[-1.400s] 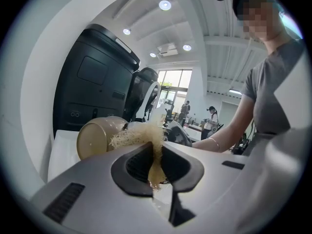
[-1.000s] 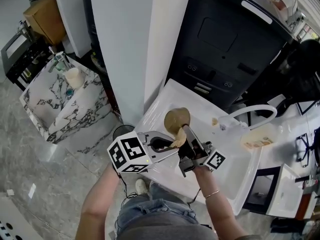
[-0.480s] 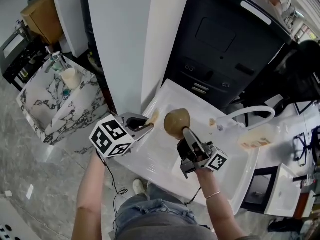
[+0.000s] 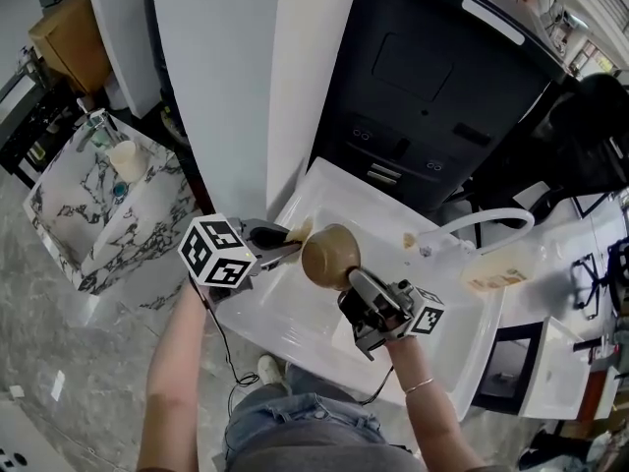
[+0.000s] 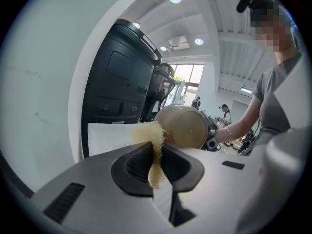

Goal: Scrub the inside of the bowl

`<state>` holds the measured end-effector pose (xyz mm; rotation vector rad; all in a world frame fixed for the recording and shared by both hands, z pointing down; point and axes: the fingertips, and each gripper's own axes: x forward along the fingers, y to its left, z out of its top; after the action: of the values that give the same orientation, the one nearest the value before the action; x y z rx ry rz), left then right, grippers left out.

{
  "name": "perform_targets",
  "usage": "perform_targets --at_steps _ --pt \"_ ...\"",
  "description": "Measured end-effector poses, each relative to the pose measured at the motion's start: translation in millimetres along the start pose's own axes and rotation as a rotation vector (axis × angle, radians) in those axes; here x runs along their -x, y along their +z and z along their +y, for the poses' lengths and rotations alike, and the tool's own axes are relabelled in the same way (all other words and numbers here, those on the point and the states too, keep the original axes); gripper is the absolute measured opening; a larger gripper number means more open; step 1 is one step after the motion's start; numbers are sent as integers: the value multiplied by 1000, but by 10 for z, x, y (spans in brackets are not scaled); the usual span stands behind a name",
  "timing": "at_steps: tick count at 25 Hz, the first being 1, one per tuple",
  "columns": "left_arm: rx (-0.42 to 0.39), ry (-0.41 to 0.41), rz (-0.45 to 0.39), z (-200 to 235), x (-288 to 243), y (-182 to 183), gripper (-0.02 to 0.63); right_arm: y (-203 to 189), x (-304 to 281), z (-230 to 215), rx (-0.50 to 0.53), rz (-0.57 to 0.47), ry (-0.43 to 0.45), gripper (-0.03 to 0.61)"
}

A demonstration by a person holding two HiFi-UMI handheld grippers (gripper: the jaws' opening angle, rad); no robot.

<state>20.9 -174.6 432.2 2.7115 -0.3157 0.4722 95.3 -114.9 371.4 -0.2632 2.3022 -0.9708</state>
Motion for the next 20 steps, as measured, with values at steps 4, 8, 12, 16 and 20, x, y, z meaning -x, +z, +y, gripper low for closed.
perform_targets --at_steps 4,8,12,16,20 --pt "-16 -58 -18 -82 38 71 44 -25 -1 -22 -4 29 2 21" --pt "-60 -64 12 -136 75 81 44 -43 2 -88 11 69 -23 21" --pt "-100 -27 50 -142 112 75 44 -68 -38 -150 29 85 -52 21" --pt "-113 44 55 -119 133 95 44 -74 -84 -237 55 80 -102 21" --pt "-111 133 62 -61 90 56 44 -92 -128 -305 85 81 -154 21"
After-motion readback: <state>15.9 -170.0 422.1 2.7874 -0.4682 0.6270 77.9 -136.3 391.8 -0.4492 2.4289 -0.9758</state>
